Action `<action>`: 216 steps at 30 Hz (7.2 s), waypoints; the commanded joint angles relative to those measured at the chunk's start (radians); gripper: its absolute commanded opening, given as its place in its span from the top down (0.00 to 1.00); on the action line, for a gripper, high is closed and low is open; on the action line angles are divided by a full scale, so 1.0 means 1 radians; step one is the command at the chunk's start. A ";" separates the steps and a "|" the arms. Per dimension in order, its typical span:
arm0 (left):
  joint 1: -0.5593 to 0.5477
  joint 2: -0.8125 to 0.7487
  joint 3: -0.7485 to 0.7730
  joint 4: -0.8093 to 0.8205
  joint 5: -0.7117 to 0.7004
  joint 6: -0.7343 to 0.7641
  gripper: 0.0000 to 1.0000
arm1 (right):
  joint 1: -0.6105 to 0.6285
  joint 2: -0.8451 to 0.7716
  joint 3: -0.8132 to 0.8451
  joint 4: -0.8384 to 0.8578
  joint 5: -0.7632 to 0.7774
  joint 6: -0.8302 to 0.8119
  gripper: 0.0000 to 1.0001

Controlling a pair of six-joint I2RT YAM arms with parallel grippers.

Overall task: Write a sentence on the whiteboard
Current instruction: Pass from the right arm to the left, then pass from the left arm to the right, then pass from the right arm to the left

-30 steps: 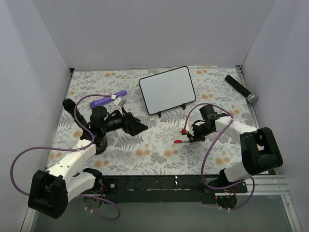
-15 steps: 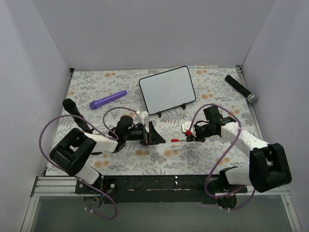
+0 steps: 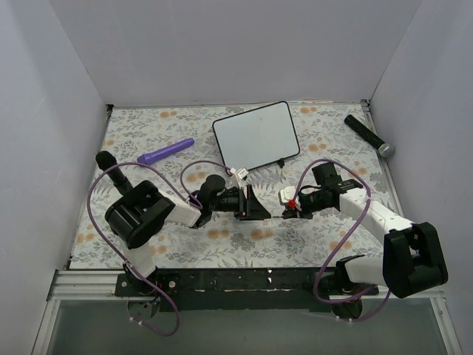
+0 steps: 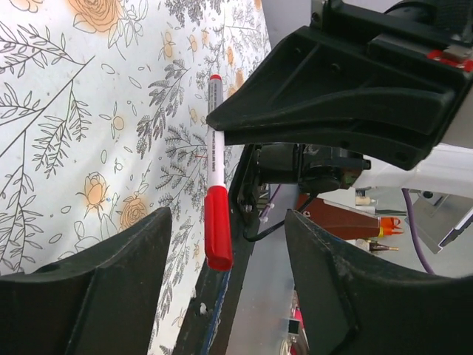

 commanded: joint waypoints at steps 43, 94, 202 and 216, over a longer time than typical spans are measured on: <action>-0.084 -0.303 -0.351 0.526 -0.137 0.344 1.00 | -0.016 0.008 0.013 0.025 -0.611 0.265 0.21; -0.156 -0.399 -0.366 0.794 -0.480 0.350 1.00 | -0.014 0.303 0.450 -0.744 -0.795 -0.112 0.24; -0.190 -0.620 0.051 -0.521 -0.293 0.896 0.06 | 0.062 -0.004 0.540 -0.436 -0.065 0.409 0.99; -0.238 -0.373 0.195 -0.537 -0.300 0.977 0.44 | 0.066 -0.047 0.464 -0.407 -0.097 0.426 0.99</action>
